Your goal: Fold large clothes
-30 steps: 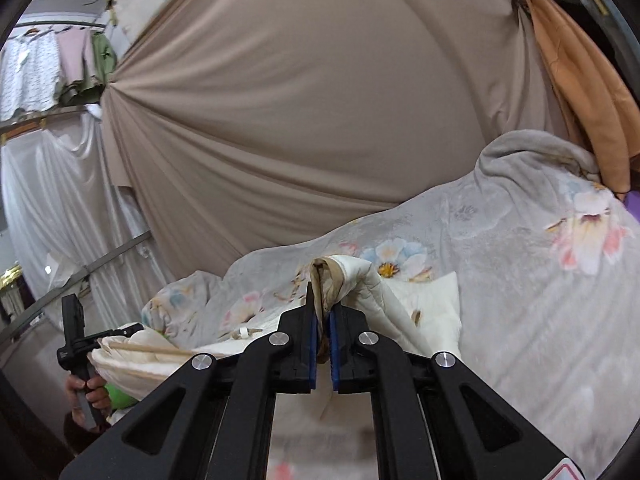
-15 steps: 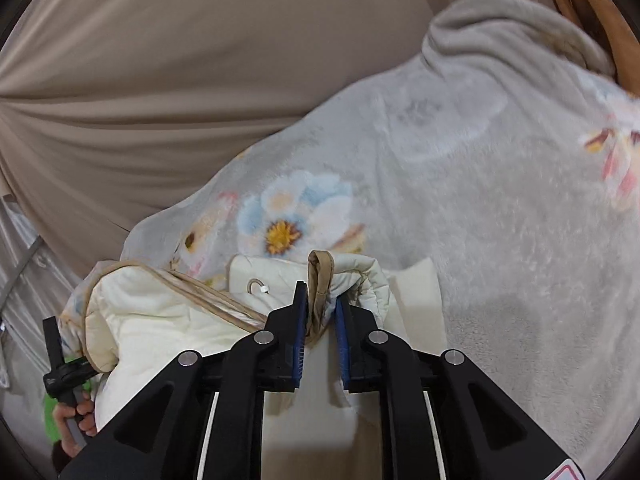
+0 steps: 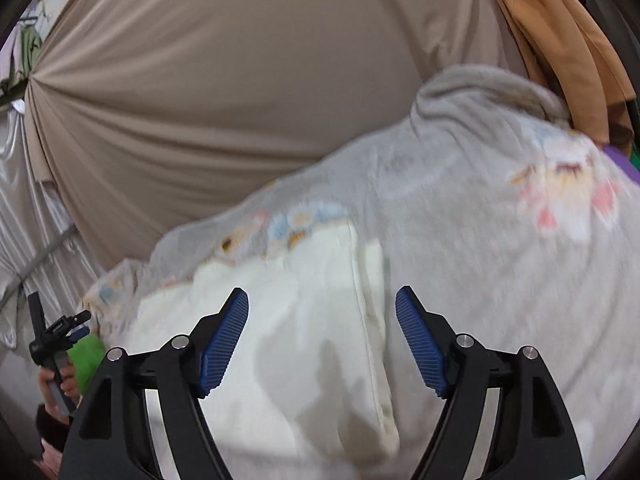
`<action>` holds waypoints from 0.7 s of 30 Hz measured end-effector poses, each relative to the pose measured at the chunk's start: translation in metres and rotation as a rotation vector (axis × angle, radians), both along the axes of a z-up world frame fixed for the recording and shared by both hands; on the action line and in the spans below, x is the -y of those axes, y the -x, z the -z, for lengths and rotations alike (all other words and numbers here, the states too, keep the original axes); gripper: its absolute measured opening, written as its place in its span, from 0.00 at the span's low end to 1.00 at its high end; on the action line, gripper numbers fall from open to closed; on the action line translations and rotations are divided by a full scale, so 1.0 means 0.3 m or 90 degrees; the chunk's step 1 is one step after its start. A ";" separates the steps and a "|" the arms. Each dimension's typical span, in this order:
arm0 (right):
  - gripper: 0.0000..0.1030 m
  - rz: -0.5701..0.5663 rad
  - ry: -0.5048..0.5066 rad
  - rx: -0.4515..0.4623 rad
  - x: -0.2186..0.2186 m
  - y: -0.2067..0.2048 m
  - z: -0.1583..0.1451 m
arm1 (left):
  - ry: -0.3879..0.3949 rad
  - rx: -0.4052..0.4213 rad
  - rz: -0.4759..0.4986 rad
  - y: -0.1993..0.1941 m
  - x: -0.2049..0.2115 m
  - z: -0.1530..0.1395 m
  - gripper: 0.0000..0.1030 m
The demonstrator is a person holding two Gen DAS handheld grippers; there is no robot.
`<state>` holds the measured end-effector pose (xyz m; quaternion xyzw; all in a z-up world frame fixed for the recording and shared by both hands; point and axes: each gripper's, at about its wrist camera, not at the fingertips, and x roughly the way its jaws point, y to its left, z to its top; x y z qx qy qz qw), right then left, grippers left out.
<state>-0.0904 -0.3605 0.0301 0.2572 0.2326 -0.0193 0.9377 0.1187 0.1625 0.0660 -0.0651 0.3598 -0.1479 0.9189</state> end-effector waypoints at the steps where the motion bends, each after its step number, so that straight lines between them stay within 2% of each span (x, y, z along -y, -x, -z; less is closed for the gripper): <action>1: 0.73 -0.001 -0.005 -0.017 -0.009 -0.001 0.029 | -0.008 -0.027 0.006 0.003 0.008 0.050 0.92; 3: 0.73 -0.006 -0.012 -0.044 -0.024 -0.027 0.078 | 0.000 -0.087 0.013 -0.006 0.023 0.157 0.89; 5: 0.71 -0.013 -0.001 -0.064 -0.047 -0.065 0.097 | 0.030 -0.127 0.020 -0.005 0.028 0.218 0.73; 6: 0.56 -0.022 0.004 -0.074 -0.051 -0.080 0.100 | 0.025 -0.122 0.012 0.005 0.028 0.218 0.68; 7: 0.29 -0.026 0.014 -0.090 -0.063 -0.096 0.096 | 0.010 -0.109 0.005 0.018 0.027 0.197 0.47; 8: 0.14 -0.030 0.025 -0.099 -0.071 -0.102 0.082 | -0.004 -0.101 -0.004 0.033 0.020 0.176 0.34; 9: 0.13 -0.035 0.019 -0.086 -0.073 -0.090 0.061 | -0.003 -0.097 -0.004 0.046 0.007 0.149 0.20; 10: 0.11 -0.043 0.005 -0.054 -0.071 -0.057 0.026 | 0.015 -0.094 0.003 0.062 -0.016 0.121 0.15; 12: 0.10 -0.054 0.002 -0.009 -0.081 0.016 -0.034 | 0.028 -0.092 0.017 0.111 -0.051 0.078 0.12; 14: 0.10 -0.050 0.008 0.003 -0.097 0.089 -0.048 | 0.012 -0.093 0.025 0.164 -0.069 0.070 0.12; 16: 0.10 -0.037 0.019 -0.028 -0.103 0.119 -0.005 | -0.010 -0.116 0.024 0.200 -0.077 0.119 0.12; 19: 0.10 -0.024 -0.005 -0.132 -0.086 0.088 0.154 | -0.016 -0.171 0.024 0.194 -0.081 0.238 0.13; 21: 0.10 -0.026 -0.010 -0.154 -0.082 0.066 0.212 | -0.014 -0.168 0.023 0.194 -0.080 0.258 0.15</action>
